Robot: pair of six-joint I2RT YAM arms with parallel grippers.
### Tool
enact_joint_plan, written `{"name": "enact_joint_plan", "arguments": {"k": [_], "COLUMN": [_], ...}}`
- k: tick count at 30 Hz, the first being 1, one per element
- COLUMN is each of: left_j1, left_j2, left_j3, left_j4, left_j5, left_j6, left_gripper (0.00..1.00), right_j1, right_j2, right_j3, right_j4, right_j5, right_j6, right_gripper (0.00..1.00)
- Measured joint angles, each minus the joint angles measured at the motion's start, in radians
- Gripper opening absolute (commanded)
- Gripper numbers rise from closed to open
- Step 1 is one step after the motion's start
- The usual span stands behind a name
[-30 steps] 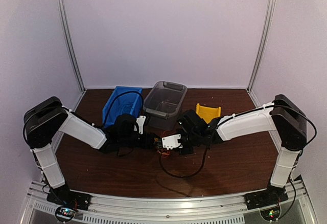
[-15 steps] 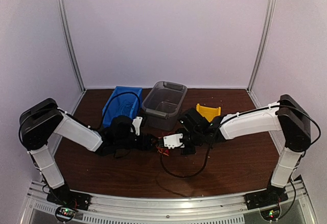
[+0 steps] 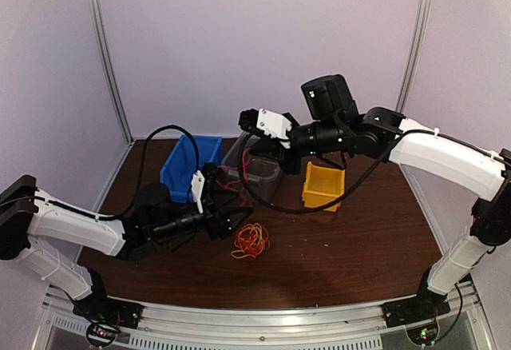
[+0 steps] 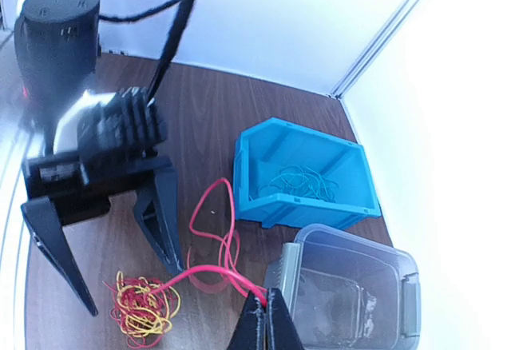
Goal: Untangle the cables
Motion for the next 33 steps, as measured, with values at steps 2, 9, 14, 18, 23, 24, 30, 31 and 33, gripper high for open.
{"name": "enact_joint_plan", "arguments": {"k": [2,9,14,18,23,24,30,31,33], "left_j1": [-0.021,-0.028,-0.028,-0.028,-0.028,-0.028,-0.028,-0.028,-0.028], "left_j2": [0.017,0.281,0.416,0.427,0.427,0.427,0.441,0.452,0.467], "left_j3": [0.011,0.146,0.226,0.204,0.198,0.196,0.213,0.227,0.250], "left_j4": [0.022,0.042,-0.004,-0.018,-0.028,-0.029,-0.079,-0.085,-0.105], "left_j5": [0.000,-0.083,-0.100,-0.118,-0.145,-0.150,-0.163,-0.163,-0.166], "left_j6": [0.028,0.077,0.071,0.061,0.053,0.053,0.053,0.053,0.052], "left_gripper": [0.70,0.47,0.25,0.26,0.26,0.26,0.28,0.30,0.32], "right_j1": [-0.012,-0.039,-0.090,-0.210,-0.377,-0.399,-0.520,-0.551,-0.616], "right_j2": [0.000,0.005,0.000,0.000,0.000,0.001,0.007,0.008,0.012], "right_j3": [0.031,0.173,0.312,0.418,0.551,0.575,0.713,0.731,0.756], "right_j4": [-0.021,-0.129,-0.138,-0.145,-0.146,-0.146,-0.092,-0.074,-0.030], "right_j5": [-0.035,-0.145,-0.203,-0.256,-0.336,-0.350,-0.454,-0.473,-0.510], "right_j6": [0.041,0.137,0.178,0.220,0.292,0.309,0.422,0.447,0.500], "right_gripper": [0.00,0.00,0.00,0.00,0.00,0.00,0.00,0.00,0.00]}}
